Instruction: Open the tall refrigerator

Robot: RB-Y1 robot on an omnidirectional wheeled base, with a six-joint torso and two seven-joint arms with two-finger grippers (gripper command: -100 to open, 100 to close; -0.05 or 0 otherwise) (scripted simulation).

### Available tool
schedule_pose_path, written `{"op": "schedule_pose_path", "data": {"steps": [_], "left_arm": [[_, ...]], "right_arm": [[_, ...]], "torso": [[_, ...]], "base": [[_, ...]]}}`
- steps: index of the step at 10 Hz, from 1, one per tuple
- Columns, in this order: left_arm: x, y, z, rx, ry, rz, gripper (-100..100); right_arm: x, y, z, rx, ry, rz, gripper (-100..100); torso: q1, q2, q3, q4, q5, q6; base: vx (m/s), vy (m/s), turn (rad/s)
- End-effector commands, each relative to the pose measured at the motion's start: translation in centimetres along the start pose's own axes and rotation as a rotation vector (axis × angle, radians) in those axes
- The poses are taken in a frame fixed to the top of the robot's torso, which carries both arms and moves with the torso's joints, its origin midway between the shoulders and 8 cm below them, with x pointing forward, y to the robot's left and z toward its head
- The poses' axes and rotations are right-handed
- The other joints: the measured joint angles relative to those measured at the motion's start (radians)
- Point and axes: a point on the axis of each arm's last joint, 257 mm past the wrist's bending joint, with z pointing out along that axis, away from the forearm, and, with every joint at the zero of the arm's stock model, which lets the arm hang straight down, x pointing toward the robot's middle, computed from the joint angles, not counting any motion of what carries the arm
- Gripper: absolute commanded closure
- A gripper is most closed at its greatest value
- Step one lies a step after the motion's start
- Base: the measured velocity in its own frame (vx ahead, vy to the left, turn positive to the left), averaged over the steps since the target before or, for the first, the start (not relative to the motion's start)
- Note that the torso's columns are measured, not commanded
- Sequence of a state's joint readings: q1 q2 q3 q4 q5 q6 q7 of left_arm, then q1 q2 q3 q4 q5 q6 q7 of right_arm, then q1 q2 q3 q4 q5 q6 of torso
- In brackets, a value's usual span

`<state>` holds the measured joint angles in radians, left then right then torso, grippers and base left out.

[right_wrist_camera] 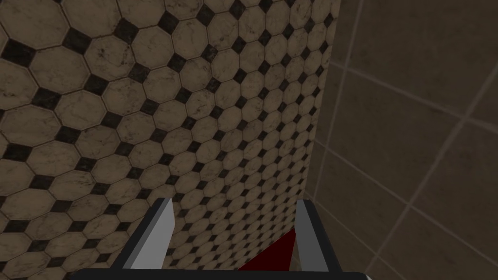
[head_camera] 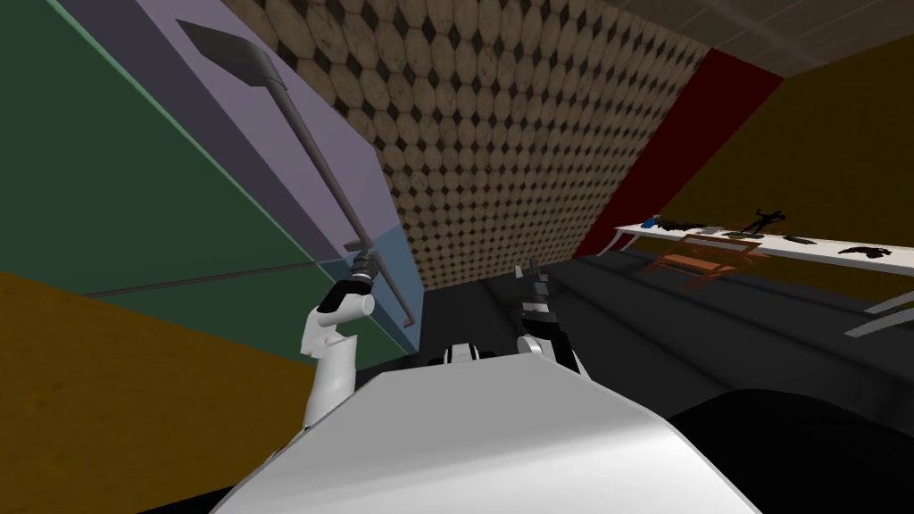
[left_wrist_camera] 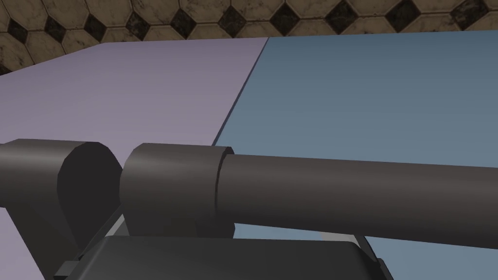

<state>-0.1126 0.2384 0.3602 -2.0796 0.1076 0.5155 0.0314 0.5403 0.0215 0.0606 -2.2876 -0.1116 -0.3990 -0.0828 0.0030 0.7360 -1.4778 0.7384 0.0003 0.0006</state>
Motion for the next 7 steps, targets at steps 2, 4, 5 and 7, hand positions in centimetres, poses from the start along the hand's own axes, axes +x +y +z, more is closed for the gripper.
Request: {"op": "schedule_pose_path", "data": {"steps": [2,4,5,7], "left_arm": [[-4.9,0.6,1.8,-0.015,-0.094,-0.004,-100],[-7.6,0.4,2.9,-0.013,-0.145,-0.012,-100],[-9.2,-0.4,3.6,0.003,-0.178,-0.014,-100],[-10.2,0.7,3.9,-0.020,-0.197,-0.026,-100]], "right_arm": [[0.0,0.0,0.0,0.000,0.000,0.000,0],[0.0,0.0,0.0,0.000,0.000,0.000,0],[0.0,0.0,0.0,0.000,0.000,0.000,0],[0.0,0.0,0.0,0.000,0.000,0.000,0]], "torso": [[-0.002,-0.001,0.000,0.000,-0.001,0.000],[-0.001,0.000,0.000,0.002,-0.002,0.001],[-0.001,-0.001,0.000,0.001,-0.001,-0.001],[-0.004,0.001,0.001,0.002,-0.002,-0.001]], "base": [[-0.120,-0.028,-0.231],[-0.115,-0.026,-0.254],[-0.152,-0.031,-0.358],[-0.069,-0.020,-0.077]]}}
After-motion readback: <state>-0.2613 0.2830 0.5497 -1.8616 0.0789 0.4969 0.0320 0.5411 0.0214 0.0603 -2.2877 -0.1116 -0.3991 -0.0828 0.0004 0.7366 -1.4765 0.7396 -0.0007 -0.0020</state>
